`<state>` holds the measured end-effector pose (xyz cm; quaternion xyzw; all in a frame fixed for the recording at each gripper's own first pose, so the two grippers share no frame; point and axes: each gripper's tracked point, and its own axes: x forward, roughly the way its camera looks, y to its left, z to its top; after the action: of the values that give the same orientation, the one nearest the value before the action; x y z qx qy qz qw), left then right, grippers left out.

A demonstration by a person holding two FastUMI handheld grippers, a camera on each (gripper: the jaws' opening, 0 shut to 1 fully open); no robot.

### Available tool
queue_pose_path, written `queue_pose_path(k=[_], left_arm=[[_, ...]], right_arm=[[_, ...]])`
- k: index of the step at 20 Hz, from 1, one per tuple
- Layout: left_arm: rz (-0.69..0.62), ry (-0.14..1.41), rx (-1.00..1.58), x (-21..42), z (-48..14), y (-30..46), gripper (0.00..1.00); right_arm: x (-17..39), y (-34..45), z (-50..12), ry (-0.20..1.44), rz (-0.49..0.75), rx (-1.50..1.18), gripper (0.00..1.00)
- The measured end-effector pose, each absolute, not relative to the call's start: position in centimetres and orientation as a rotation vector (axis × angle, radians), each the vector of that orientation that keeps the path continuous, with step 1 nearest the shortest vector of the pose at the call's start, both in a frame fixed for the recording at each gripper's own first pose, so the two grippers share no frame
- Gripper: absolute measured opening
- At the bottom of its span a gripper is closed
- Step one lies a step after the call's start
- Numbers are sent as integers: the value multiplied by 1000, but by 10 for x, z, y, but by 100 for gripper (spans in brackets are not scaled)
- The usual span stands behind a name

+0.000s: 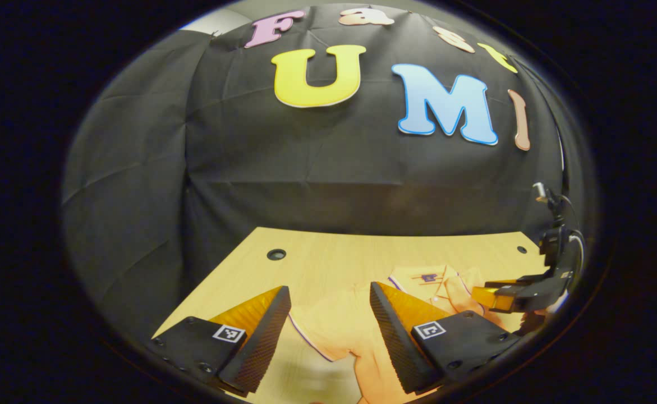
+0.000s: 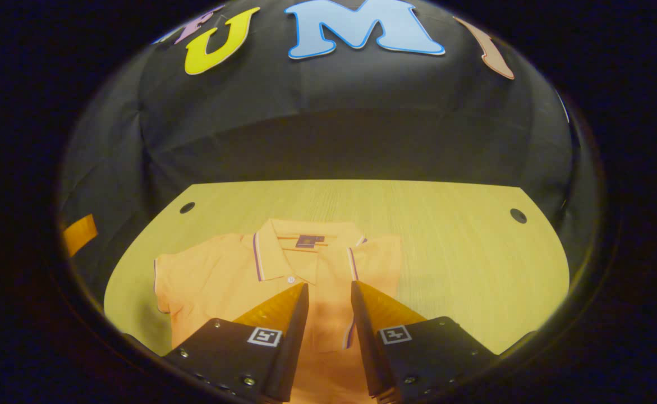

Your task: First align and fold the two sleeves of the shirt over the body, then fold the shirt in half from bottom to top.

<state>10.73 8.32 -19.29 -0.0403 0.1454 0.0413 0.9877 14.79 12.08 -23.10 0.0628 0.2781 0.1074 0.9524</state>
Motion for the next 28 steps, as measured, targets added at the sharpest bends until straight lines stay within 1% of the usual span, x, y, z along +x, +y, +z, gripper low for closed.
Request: queue_pose_path(k=[1,2,3,4,7,8,9,10,11,12,21,26,27,28], left_arm=[[86,310,-87,113,-206,85,95],[88,329,-92,118,-220,86,93],[90,352,-98,124,-234,87,94],[95,370,-101,129,-248,88,94],[110,442,-118,138,-288,94,94],[117,464,-129,140,-300,98,94],[127,482,-135,141,-310,102,93],[135,504,-138,141,-320,105,95],[141,525,-134,140,-329,108,95],[148,540,-129,142,-337,110,95],[170,609,-125,138,-374,103,95],[167,597,-108,141,-375,100,96],[166,592,-109,142,-374,99,97],[162,587,-109,142,-374,97,93]], right_arm=[[145,119,-225,557,220,127,48],[142,117,-220,552,222,126,51],[139,115,-214,546,223,125,51],[136,113,-210,537,223,124,48],[127,106,-191,509,224,126,48],[124,104,-187,505,226,128,51],[123,103,-184,501,223,128,51],[122,101,-184,499,221,126,51],[120,99,-181,497,218,125,51],[118,95,-180,495,214,123,49],[112,82,-177,500,184,146,48],[110,73,-183,514,159,165,48],[111,71,-185,518,153,170,49],[110,71,-187,524,150,175,48]])
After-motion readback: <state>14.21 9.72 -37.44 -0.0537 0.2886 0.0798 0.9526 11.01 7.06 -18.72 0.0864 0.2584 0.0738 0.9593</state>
